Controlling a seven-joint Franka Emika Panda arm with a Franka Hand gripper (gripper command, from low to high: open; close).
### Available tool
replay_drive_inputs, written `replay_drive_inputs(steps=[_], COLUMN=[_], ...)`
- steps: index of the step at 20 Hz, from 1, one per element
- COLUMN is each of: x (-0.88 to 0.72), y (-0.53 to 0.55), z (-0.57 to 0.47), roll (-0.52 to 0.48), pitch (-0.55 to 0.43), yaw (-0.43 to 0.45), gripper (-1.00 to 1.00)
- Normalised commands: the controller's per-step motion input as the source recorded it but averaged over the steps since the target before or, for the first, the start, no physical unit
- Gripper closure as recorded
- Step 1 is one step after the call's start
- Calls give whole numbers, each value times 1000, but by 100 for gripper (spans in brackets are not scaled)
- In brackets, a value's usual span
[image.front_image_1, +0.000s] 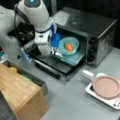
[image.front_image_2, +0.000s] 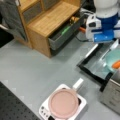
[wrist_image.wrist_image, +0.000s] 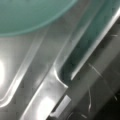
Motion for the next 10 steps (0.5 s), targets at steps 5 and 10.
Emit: replay_drive_inputs(steps=[5,10], x=[486,403], y=[214,100], z=[125,72], roll=[-90,-45], pitch=[155,131], yaw=[-154,-109], gripper=[-100,-100])
